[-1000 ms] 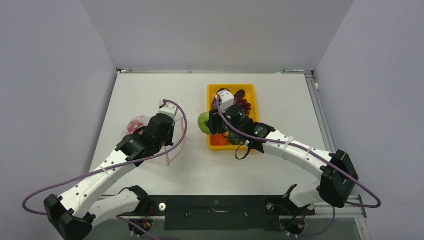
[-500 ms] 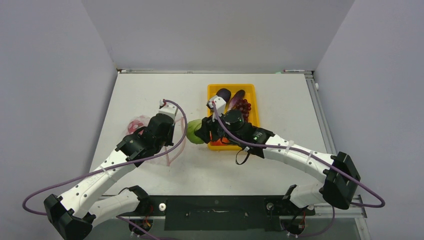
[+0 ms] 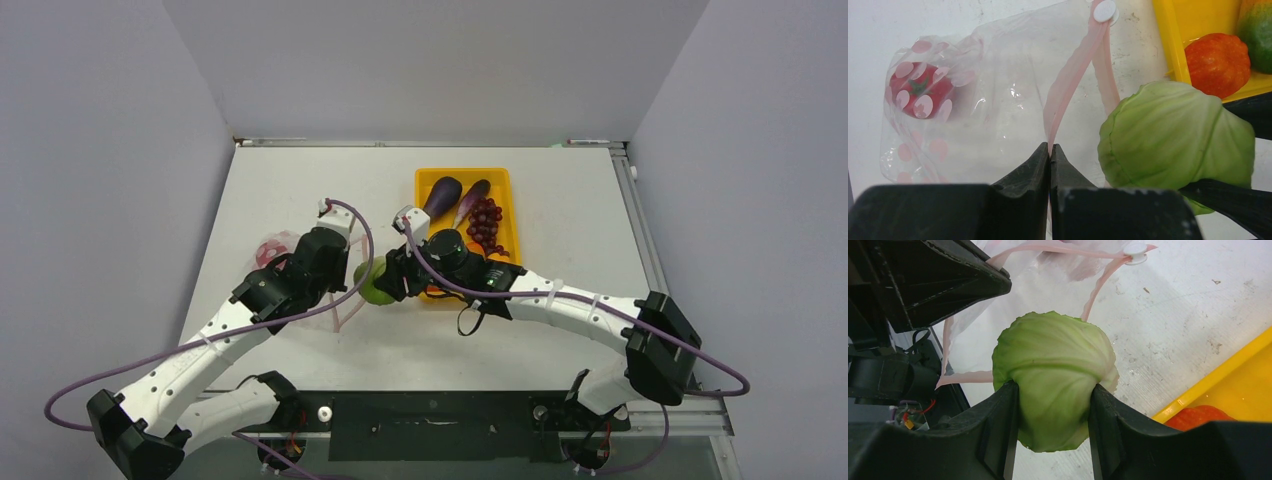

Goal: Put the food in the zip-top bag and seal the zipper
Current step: Place the fake vegetable in the zipper food storage bag.

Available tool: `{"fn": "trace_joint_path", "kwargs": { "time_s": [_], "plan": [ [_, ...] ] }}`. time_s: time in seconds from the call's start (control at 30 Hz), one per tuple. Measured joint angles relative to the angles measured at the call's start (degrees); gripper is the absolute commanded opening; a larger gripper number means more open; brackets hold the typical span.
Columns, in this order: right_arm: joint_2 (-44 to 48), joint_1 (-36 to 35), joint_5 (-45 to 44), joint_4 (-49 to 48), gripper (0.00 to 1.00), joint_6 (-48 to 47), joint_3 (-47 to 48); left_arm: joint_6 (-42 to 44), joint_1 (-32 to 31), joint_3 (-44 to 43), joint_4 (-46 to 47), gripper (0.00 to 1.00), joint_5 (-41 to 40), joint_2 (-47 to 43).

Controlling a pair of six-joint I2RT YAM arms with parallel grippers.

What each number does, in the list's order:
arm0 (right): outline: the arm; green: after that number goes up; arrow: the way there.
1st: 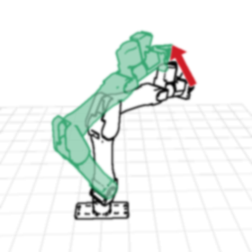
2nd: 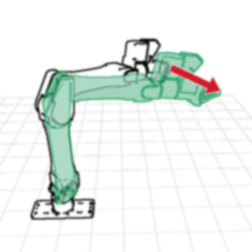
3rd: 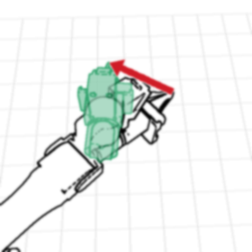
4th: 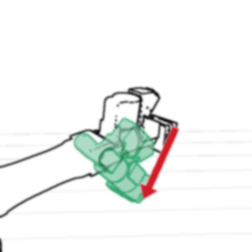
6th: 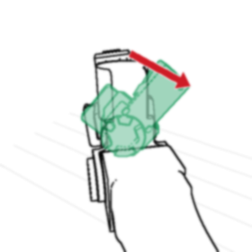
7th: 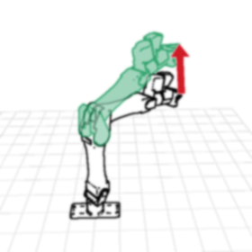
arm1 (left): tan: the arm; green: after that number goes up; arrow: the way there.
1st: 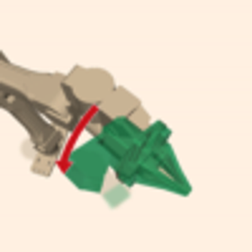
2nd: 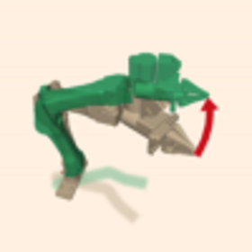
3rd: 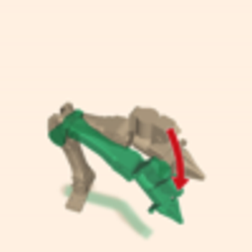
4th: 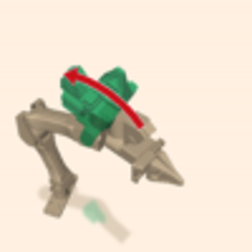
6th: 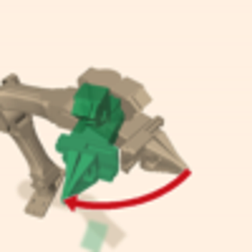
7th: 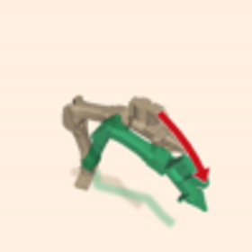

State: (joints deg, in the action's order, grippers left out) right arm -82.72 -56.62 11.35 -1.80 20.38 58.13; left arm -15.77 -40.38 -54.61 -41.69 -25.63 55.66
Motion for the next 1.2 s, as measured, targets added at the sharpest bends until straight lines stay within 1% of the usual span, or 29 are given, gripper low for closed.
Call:
{"fn": "trace_joint_path", "kwargs": {
  "time_s": [0.3,0.7,0.97,1.2],
  "plan": [
    [-2.34,-1.55,0.09,-0.46,0.21,0.22,2.05,0.00,0.00,0.00,0.00,0.00,0.42,-0.35],
    [-2.67,-2.36,-0.04,-1.64,0.22,0.26,3.45,0.00,0.00,0.00,0.00,0.00,0.61,-0.37],
    [-6.95,-2.80,-0.85,-2.49,0.22,1.09,3.93,0.09,0.07,0.00,0.02,0.00,0.66,-0.37],
    [-9.79,-3.80,-1.77,-2.71,0.25,1.40,4.07,0.09,0.07,0.00,0.02,0.00,0.85,-0.59]
  ]
}}
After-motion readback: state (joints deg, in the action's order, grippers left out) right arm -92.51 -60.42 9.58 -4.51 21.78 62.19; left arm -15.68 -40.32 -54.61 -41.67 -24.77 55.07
